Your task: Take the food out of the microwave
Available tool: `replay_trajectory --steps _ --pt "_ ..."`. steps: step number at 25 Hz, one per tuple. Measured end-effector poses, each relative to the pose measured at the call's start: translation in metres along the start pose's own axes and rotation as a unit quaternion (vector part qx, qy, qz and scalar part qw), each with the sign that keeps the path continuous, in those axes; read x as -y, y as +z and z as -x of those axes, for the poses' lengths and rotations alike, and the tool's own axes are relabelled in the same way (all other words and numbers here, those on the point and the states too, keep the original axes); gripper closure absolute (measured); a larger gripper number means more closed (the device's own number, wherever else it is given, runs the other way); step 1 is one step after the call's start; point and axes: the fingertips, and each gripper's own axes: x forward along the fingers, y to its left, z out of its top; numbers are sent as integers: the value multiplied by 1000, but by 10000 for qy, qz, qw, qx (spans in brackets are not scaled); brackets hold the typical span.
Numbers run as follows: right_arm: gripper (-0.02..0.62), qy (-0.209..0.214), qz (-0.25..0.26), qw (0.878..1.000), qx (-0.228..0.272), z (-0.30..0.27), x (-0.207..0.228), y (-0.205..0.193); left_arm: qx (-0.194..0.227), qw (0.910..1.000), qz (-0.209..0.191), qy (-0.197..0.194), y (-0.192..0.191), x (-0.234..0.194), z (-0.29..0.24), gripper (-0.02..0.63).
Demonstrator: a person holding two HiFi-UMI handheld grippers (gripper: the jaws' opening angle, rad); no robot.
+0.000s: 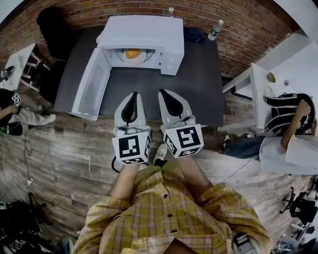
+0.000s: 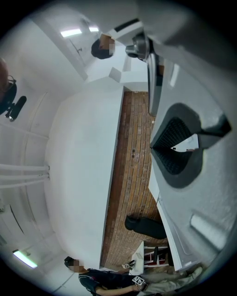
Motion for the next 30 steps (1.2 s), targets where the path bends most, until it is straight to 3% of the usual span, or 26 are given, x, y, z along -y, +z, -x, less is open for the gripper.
replay_trajectory --steps 14,23,30 --pt "591 483 -55 9988 -11 -45 38 -12 -113 9995 -82 298 -18 2 -60 603" --pt "591 359 -93 9989 -275 -85 46 -31 -197 9993 80 299 -27 -27 -90 601" --pt "590 99 -213 9990 -386 -118 54 -41 -513 9982 294 141 -47 -57 -121 602"
